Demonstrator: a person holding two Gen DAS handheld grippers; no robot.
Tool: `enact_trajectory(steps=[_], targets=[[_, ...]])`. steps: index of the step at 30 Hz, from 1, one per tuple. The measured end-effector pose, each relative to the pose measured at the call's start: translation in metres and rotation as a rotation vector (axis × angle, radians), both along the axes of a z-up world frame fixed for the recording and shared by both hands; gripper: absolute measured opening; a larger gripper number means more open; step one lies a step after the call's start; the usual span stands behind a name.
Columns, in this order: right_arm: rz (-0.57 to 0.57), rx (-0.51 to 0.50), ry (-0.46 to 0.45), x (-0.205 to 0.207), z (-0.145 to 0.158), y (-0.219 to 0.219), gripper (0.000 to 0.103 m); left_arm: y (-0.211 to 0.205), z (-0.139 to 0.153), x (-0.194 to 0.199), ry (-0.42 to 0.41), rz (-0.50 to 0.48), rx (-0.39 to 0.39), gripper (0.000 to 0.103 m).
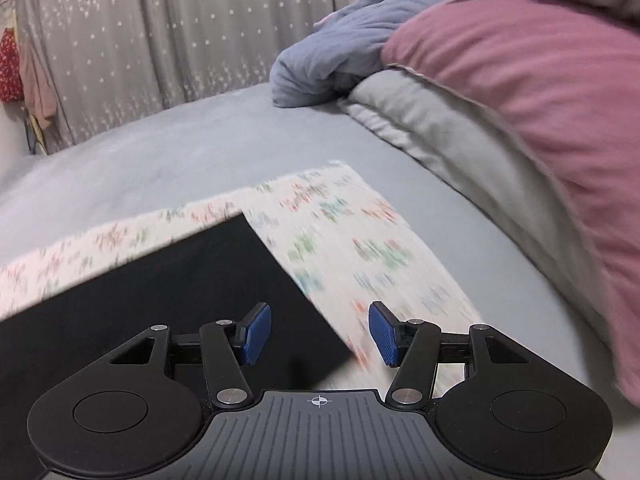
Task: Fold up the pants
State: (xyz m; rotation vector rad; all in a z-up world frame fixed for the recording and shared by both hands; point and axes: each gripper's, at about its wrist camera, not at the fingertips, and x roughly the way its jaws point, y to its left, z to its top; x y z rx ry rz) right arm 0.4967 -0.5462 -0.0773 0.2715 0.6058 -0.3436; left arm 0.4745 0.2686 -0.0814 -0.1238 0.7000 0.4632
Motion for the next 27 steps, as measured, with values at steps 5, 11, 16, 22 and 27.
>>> enact_trajectory(steps=[5,11,16,22,27], targets=[[0.091,-0.095,0.078,0.071,-0.016,0.016,0.055,0.007,-0.014,0.002,0.099,-0.118,-0.141,0.005],[0.105,-0.107,0.1,0.126,-0.036,0.026,0.074,0.014,-0.026,0.017,0.112,-0.085,-0.207,0.083],[0.138,-0.172,0.094,0.124,-0.04,0.043,0.001,-0.012,-0.024,0.024,0.108,-0.123,-0.122,0.004],[0.037,-0.325,0.013,0.109,-0.008,0.05,0.0,-0.029,-0.011,0.036,0.002,-0.167,-0.095,0.004],[-0.062,-0.429,0.012,0.111,0.004,0.04,0.0,-0.048,-0.018,0.051,-0.02,-0.194,-0.082,0.004]])
